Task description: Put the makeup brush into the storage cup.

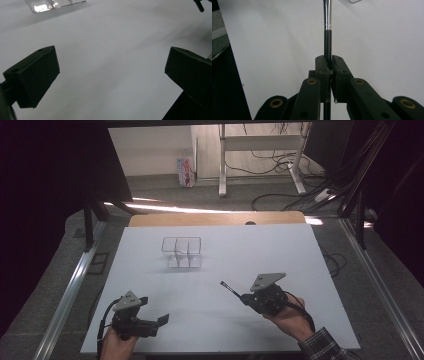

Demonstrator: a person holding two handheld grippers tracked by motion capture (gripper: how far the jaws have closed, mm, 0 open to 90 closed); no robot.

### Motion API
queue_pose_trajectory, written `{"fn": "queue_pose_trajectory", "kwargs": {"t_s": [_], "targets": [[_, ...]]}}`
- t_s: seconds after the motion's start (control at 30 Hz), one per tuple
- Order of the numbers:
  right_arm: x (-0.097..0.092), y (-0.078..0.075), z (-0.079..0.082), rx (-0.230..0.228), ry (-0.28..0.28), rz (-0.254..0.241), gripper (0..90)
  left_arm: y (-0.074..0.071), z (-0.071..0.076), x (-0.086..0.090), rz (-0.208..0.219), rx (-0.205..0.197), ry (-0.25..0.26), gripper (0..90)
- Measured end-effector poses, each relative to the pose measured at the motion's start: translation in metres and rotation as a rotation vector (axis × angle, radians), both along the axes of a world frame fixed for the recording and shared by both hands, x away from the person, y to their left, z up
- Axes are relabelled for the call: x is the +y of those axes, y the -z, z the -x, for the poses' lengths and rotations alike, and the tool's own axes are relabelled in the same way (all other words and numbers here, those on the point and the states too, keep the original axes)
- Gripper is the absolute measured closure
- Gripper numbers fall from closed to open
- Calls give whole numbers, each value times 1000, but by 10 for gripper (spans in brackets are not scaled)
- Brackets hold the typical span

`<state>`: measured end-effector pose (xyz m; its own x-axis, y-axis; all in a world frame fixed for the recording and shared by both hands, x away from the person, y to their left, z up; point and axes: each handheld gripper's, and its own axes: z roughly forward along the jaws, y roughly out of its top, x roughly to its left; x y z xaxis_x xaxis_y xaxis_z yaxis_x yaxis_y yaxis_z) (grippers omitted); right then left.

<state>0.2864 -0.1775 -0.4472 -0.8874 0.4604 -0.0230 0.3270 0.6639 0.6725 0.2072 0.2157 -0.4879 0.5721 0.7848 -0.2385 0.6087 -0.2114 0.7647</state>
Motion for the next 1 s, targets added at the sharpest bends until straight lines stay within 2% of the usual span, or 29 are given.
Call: {"fn": "queue_pose_trajectory", "kwargs": {"t_s": [0.03, 0.1, 0.13, 0.27, 0.33, 0.37, 0.5, 0.63, 0.67, 0.8, 0.97, 1.0], "targets": [[-2, -1, 2, -1, 5, -27, 840, -1, -1, -1, 15, 0, 3, 0], [-2, -2, 2, -2, 6, -37, 840, -1, -1, -2, 22, 1, 2, 0], [-3, -2, 4, -8, 11, -60, 840, -3, -2, -2, 35, 1, 1, 0], [-4, -3, 7, -13, 20, -82, 840, -5, -4, -2, 69, 4, -10, 0], [-4, -4, 7, -18, 23, -86, 840, -5, -4, -1, 76, 5, -12, 0], [-4, -4, 7, -18, 24, -88, 840, -6, -5, -1, 99, 7, -9, 0], [-3, -4, 8, -21, 27, -93, 840, -8, -7, -1, 127, 7, -3, 0], [-2, -4, 8, -20, 25, -106, 840, -9, -13, -3, 176, 14, 27, 0], [-1, -4, 9, -21, 25, -109, 840, -9, -13, -3, 176, 14, 27, 0], [2, -4, 9, -24, 20, -120, 840, -12, -20, -9, 216, 12, 42, 0], [5, -4, 10, -24, 18, -131, 840, -12, -27, -16, 237, 17, 58, 0], [7, -4, 10, -23, 19, -139, 840, -12, -29, -19, 253, 19, 68, 0]]}}
